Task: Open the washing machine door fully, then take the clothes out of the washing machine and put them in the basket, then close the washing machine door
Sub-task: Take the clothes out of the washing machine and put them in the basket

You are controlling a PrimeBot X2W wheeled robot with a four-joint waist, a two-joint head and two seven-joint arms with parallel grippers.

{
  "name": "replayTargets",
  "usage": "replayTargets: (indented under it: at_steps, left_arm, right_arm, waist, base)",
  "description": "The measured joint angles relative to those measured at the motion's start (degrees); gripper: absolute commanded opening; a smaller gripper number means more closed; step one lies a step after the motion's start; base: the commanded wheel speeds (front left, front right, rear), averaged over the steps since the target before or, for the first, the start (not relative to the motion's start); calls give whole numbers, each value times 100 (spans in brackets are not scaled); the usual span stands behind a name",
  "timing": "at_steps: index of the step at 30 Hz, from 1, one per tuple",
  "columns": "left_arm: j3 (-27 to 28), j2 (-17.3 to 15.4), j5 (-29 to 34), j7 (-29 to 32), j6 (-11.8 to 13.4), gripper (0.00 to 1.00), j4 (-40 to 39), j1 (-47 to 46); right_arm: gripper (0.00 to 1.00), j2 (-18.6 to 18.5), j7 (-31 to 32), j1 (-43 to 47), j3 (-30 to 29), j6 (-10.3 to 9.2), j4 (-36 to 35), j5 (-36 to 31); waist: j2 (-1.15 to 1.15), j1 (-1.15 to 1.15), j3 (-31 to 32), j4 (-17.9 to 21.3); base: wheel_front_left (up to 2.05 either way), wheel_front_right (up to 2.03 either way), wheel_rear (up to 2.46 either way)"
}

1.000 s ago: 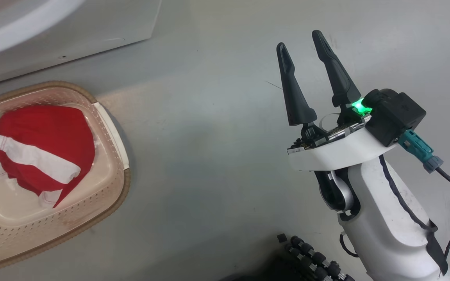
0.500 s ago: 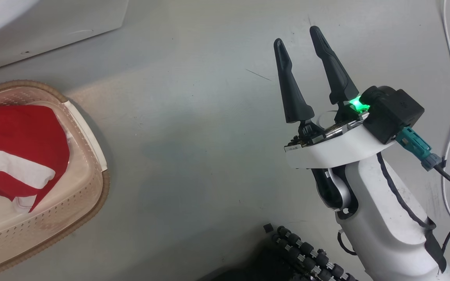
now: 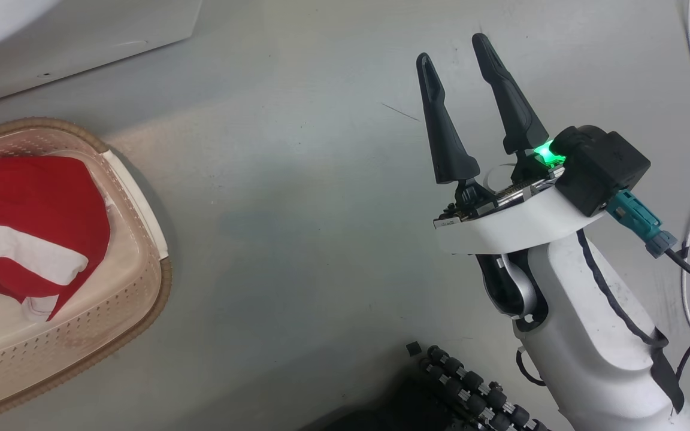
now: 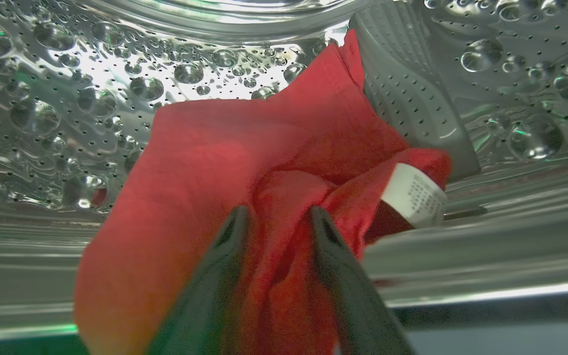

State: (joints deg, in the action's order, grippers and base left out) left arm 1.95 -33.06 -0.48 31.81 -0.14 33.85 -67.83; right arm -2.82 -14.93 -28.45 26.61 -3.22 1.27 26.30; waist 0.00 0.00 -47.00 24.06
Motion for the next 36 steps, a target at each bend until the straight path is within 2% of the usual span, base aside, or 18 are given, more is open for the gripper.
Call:
replayTargets:
  at_steps: [7,16,25,32,36]
  left_arm:
    - [-18,41,-10,10,-23,0,-29,-46]
    - [91,325,-294,-445,-75,0,-215,-166]
    - [301,881,-716,-1279,-64,0,-311,-98]
    - [422,1283,-942,-2138,-15,0,-488,455]
    - [410,1386,-953,-2438,-14,0,-576,684]
  right_arm:
    - [100,0,0,-48,-1,-3,0,0]
    - [100,-1,0,-102,-26,-45,-1,-3]
    - [100,-2,0,-159,-145,-45,76,-143]
    - [100,-4,0,-158,-211,-44,167,-298]
    - [100,-4,0,-158,-244,-42,196,-379]
  waist:
    - [0,0,-31,-10]
    - [0,0,-59,-40]
    - [0,0,41,-197]
    - [0,0,196,-408]
    - [0,0,255,-499]
  base:
    - [0,0,0]
    - [0,0,0]
    - [0,0,0]
    - [0,0,0]
    - [0,0,0]
